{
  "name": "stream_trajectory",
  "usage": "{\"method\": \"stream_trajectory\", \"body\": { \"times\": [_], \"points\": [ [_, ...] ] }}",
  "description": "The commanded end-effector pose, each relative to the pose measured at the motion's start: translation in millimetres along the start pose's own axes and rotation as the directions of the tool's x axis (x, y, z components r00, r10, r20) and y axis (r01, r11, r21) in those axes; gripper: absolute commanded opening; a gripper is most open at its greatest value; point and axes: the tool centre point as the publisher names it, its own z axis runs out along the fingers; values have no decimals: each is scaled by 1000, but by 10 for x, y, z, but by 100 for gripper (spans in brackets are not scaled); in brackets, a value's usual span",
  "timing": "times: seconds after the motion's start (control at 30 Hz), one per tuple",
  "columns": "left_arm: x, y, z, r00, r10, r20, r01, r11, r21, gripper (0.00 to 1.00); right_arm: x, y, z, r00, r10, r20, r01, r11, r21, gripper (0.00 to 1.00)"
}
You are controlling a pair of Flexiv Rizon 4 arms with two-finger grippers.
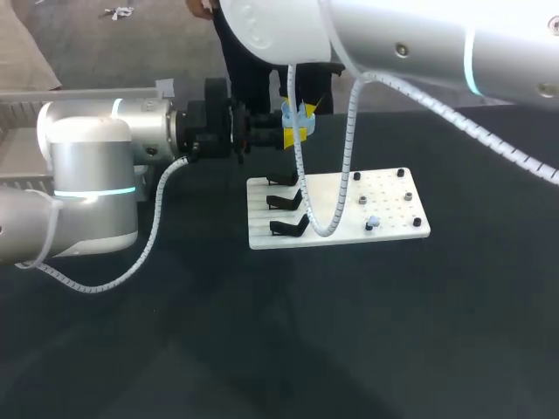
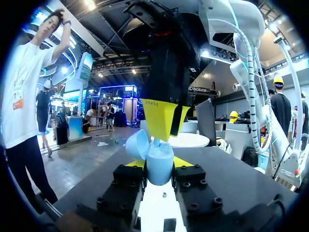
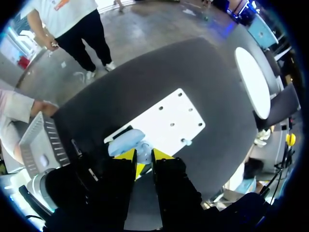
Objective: Pick up each earbud case from the left stands, insert the matching earbuds, close the lid, and place the case in the box.
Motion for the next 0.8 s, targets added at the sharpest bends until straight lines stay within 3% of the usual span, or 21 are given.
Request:
{"method": "stream_trajectory", "body": {
  "times": [0.03,0.8],
  "points": [
    [12,-8,4,1000,4,5,-4,1000,-4,0,-22,32,10,1000,-1,-8,1,1000,9,0],
    [12,-8,4,1000,4,5,-4,1000,-4,0,-23,60,68,1000,-6,-27,6,1000,20,0]
  ]
}}
